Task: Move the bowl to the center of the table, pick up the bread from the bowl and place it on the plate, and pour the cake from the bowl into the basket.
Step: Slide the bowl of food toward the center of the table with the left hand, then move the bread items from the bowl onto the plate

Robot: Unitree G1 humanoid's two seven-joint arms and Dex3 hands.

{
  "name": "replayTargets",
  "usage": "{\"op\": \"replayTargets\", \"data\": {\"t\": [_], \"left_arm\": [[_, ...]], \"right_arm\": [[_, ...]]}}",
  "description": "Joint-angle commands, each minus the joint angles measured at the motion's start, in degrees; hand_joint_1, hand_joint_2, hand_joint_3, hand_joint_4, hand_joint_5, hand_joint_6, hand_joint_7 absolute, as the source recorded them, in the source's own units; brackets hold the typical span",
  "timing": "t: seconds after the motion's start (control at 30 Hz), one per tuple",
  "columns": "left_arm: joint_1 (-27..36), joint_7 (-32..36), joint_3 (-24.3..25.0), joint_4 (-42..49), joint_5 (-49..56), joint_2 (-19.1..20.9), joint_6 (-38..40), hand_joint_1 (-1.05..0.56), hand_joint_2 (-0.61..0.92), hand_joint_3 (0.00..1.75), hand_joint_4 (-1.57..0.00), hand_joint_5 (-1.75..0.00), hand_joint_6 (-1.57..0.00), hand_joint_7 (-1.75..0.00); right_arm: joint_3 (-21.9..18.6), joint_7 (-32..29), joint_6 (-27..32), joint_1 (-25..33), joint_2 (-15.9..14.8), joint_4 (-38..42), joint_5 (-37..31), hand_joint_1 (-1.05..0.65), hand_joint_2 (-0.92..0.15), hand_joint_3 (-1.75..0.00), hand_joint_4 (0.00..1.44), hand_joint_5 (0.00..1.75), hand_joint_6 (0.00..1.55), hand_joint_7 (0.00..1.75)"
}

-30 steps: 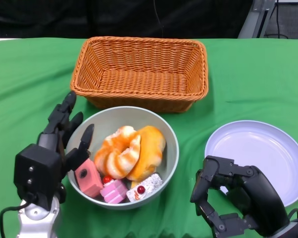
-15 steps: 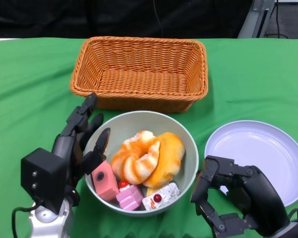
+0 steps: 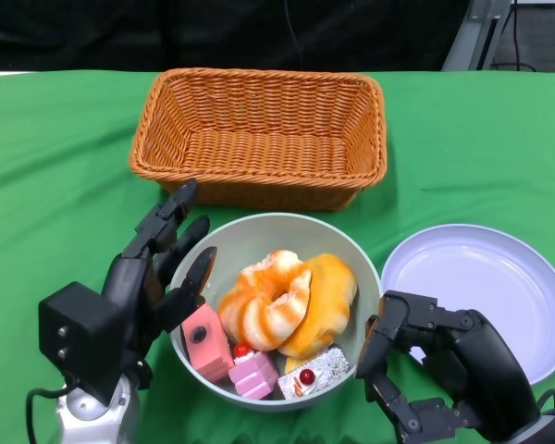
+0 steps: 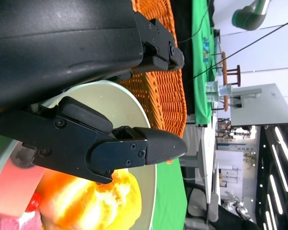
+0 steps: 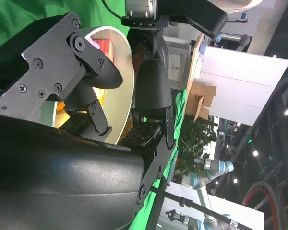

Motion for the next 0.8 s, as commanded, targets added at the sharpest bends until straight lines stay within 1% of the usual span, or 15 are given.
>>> {"op": "replayTargets", "data": {"t": [0.03, 0.07, 0.2, 0.27, 0.37, 0.4, 0.5, 0.57, 0.6, 0.63, 0.67, 0.7, 0.73, 0.77, 0.8], "left_arm": [[-0.47, 3.53, 1.18, -1.12, 1.47, 1.69, -2.84, -0.62, 0.92, 0.28, -0.47, -0.06, -0.38, -0.04], [-0.78, 3.37, 1.44, -1.28, 1.18, 2.04, -3.5, -0.62, 0.92, 0.26, -0.48, -0.06, -0.38, -0.04], [-2.01, 1.21, 1.95, -1.6, 0.13, 3.87, -5.49, -0.53, 0.92, 0.18, -0.7, -0.1, -0.63, -0.06], [-2.17, 1.04, 1.94, -1.38, 0.15, 4.09, -5.91, -0.51, 0.92, 0.18, -0.73, -0.1, -0.66, -0.06], [-3.17, -0.05, 2.49, -0.91, 0.29, 6.95, -8.3, -0.44, 0.92, 0.16, -0.88, -0.14, -0.82, -0.08], [-3.41, -0.46, 2.75, -0.64, 0.09, 7.68, -8.91, -0.39, 0.92, 0.15, -0.94, -0.15, -0.87, -0.08], [-3.99, -0.81, 3.55, 0.18, -0.53, 8.92, -10.07, -0.33, 0.92, 0.13, -1.03, -0.18, -0.96, -0.09], [-4.65, -3.56, 4.39, 0.62, -3.49, 8.92, -9.85, -0.24, 0.92, 0.17, -1.12, -0.22, -1.06, -0.11], [-4.94, -4.79, 4.76, 0.77, -4.65, 8.95, -9.57, -0.22, 0.92, 0.18, -1.13, -0.23, -1.08, -0.11], [-5.13, -5.62, 4.99, 0.89, -5.34, 8.98, -9.41, -0.19, 0.92, 0.2, -1.16, -0.28, -1.14, -0.11], [-5.53, -6.38, 5.19, 1.44, -5.71, 9.28, -9.56, -0.18, 0.92, 0.21, -1.17, -0.31, -1.17, -0.11], [-5.93, -6.93, 5.32, 2.14, -5.84, 9.65, -9.67, -0.14, 0.92, 0.27, -1.16, -0.45, -1.22, -0.12], [-6.38, -6.83, 5.39, 3.11, -5.35, 10.05, -10.1, -0.11, 0.92, 0.33, -1.08, -0.74, -1.27, -0.12], [-6.78, -6.64, 5.47, 3.99, -4.9, 10.33, -10.39, -0.1, 0.92, 0.37, -1.02, -0.9, -1.28, -0.13], [-7.15, -6.36, 5.54, 4.82, -4.51, 10.58, -10.39, -0.09, 0.92, 0.39, -0.99, -1.0, -1.29, -0.15]], "right_arm": [[-0.64, 0.12, -0.12, 0.51, -0.53, -0.48, 1.15, 0.03, -0.4, -1.29, 0.83, 1.67, 0.74, 1.39], [-0.75, 0.25, -0.13, 0.57, -0.73, -0.59, 1.3, 0.03, -0.4, -1.29, 0.83, 1.67, 0.74, 1.39], [-1.18, 0.73, -0.89, 0.5, -1.31, -0.49, 1.72, 0.02, -0.41, -1.27, 0.84, 1.65, 0.73, 1.38], [-1.26, 0.85, -1.0, 0.48, -1.33, -0.45, 1.79, 0.02, -0.41, -1.27, 0.84, 1.64, 0.73, 1.37], [-1.96, 1.51, -0.96, 0.63, -2.62, -1.91, 1.98, -0.01, -0.41, -1.24, 0.84, 1.6, 0.74, 1.35], [-2.13, 1.79, -1.16, 0.57, -3.03, -2.25, 2.03, -0.01, -0.42, -1.23, 0.84, 1.58, 0.73, 1.33], [-2.49, 1.9, -0.75, 0.73, -3.85, -3.74, 1.95, -0.02, -0.41, -1.2, 0.85, 1.55, 0.73, 1.31], [-2.69, 1.9, -0.68, 0.82, -4.43, -4.76, 1.62, -0.03, -0.39, -1.22, 0.85, 1.52, 0.74, 1.25], [-2.77, 1.8, -0.43, 0.92, -4.8, -5.5, 1.24, -0.03, -0.38, -1.23, 0.85, 1.51, 0.74, 1.24], [-2.82, 1.73, -0.21, 1.0, -5.04, -6.0, 0.98, -0.04, -0.36, -1.24, 0.85, 1.5, 0.74, 1.22], [-2.95, 1.67, 0.63, 1.13, -5.62, -7.55, 0.5, -0.05, -0.36, -1.24, 0.84, 1.49, 0.74, 1.21], [-3.06, 1.69, 1.96, 1.31, -6.33, -9.58, 0.09, -0.1, -0.38, -1.15, 0.83, 1.48, 0.74, 1.17], [-3.17, 1.85, 3.49, 1.4, -7.19, -11.79, -0.35, -0.17, -0.45, -0.99, 0.82, 1.46, 0.75, 1.1], [-3.26, 2.01, 4.79, 1.43, -7.98, -13.64, -0.76, -0.21, -0.5, -0.88, 0.8, 1.45, 0.76, 1.05], [-3.32, 2.25, 5.73, 1.29, -8.81, -15.22, -1.23, -0.23, -0.54, -0.82, 0.79, 1.44, 0.76, 1.01]]}}
